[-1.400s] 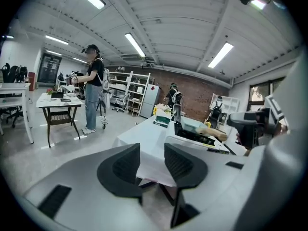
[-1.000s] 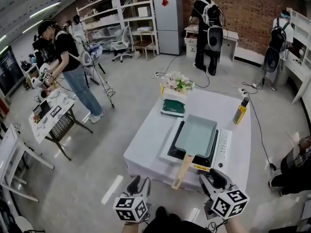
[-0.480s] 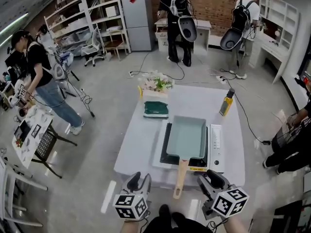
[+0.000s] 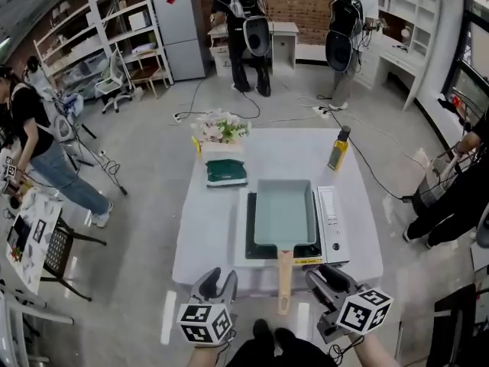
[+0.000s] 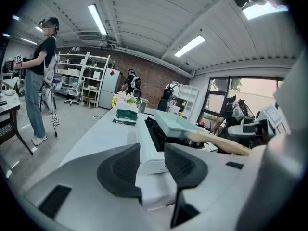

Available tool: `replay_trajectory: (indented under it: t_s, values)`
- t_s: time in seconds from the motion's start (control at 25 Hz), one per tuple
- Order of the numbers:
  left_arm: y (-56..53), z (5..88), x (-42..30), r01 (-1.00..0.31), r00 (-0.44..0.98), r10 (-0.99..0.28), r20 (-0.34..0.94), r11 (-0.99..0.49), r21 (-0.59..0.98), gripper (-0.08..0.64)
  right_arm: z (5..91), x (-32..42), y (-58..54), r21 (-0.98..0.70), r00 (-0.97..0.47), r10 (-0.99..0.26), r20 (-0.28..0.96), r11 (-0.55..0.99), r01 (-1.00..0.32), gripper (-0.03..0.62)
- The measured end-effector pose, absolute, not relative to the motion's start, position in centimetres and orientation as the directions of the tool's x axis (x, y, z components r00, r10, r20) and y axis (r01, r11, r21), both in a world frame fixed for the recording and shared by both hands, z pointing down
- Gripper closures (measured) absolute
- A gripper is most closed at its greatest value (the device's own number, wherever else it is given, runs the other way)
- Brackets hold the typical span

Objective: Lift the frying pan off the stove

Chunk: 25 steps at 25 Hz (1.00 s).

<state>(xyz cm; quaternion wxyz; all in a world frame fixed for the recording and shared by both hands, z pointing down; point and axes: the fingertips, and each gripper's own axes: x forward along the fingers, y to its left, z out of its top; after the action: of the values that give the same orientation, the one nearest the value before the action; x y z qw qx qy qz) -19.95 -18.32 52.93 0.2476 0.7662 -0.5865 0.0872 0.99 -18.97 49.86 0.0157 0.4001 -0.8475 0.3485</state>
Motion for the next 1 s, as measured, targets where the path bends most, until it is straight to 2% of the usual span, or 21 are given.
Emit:
replay_trajectory:
  t_s: [0.32,0.8,1.0]
  values:
    - [-18.7,53.3,-19.7,-0.927,0.349,-0.83,0.436,-0.238,0.289,0.428,49.8,-0.1,-18.6,-0.768,-0.748,-0.617,0.244,0.348,-0.537,0.359]
    - [-19.3,53.7,-20.6,-0.926,0.356,-0.822,0.445,-0.246,0.287,0.428,49.2,-3.7,-20.4,-0.882,-0.842,-0.521,0.138,0.322,-0.344,0.299]
    - [-19.7,53.7,-20.3,-0.927,0.353,-0.823,0.445,-0.242,0.287,0.428,50.1,-4.1,-20.9,-0.892,-0.861,-0.483,0.156,0.305,-0.333,0.299]
